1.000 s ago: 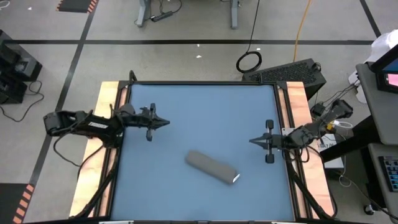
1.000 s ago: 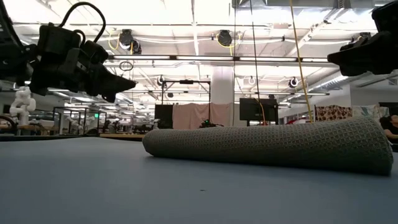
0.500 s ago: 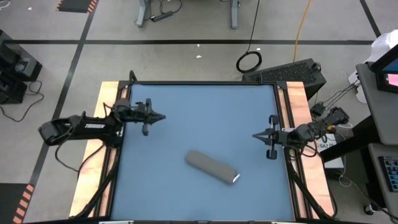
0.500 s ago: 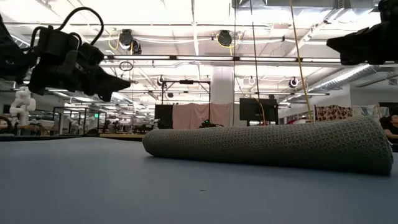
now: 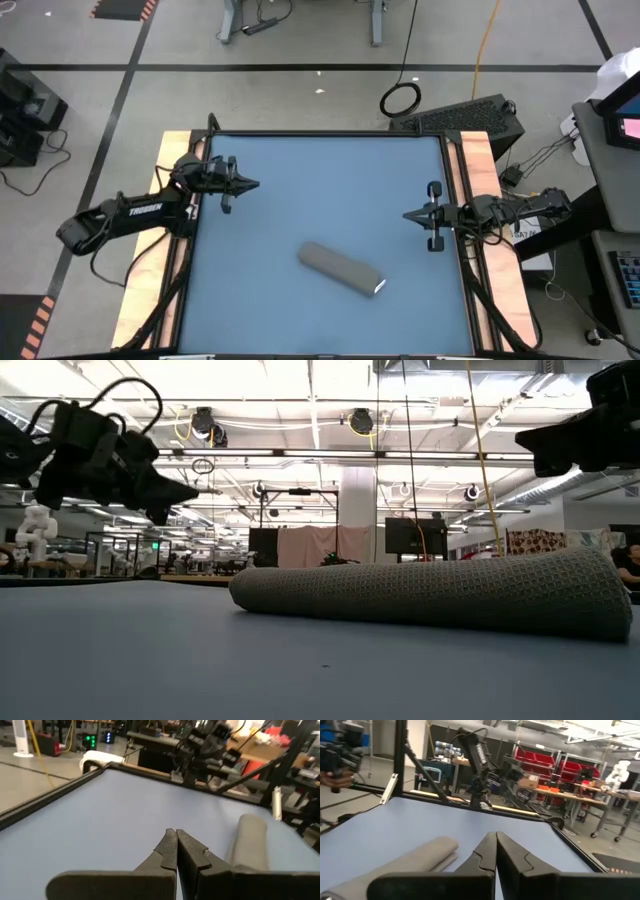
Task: Roll towel
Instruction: Roll the gray towel
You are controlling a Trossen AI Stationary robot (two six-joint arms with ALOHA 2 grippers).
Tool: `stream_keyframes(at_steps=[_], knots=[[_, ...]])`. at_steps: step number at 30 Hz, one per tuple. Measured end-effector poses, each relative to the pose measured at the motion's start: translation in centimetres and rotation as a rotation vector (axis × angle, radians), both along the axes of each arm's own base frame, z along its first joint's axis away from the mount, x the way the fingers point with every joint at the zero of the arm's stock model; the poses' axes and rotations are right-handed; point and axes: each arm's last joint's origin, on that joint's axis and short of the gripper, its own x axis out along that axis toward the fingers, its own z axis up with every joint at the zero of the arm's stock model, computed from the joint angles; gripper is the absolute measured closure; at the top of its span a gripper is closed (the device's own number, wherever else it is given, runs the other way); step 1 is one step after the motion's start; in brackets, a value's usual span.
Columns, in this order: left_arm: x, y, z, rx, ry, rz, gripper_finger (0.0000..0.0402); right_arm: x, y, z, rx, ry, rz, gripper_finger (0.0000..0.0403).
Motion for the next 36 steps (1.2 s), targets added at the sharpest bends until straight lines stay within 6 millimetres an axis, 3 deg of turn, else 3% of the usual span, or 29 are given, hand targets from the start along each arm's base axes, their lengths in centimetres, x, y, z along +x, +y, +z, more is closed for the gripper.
stream_keyframes(at_steps=[8, 14, 36], knots=[[0.8, -2.3, 1.6, 0.082, -0.054, 0.097, 0.0401, 0.1, -0.5, 0.0, 0.017, 0.0, -0.047, 0.0403], [1.1, -4.4, 1.4, 0.142, -0.007, 0.128, 0.0401, 0.1, -0.7, 0.0, 0.026, 0.0, -0.07, 0.0403], [0.9, -7.3, 1.1, 0.171, 0.054, 0.173, 0.0402, 0.1, -0.9, 0.0, 0.002, 0.001, -0.094, 0.0403]])
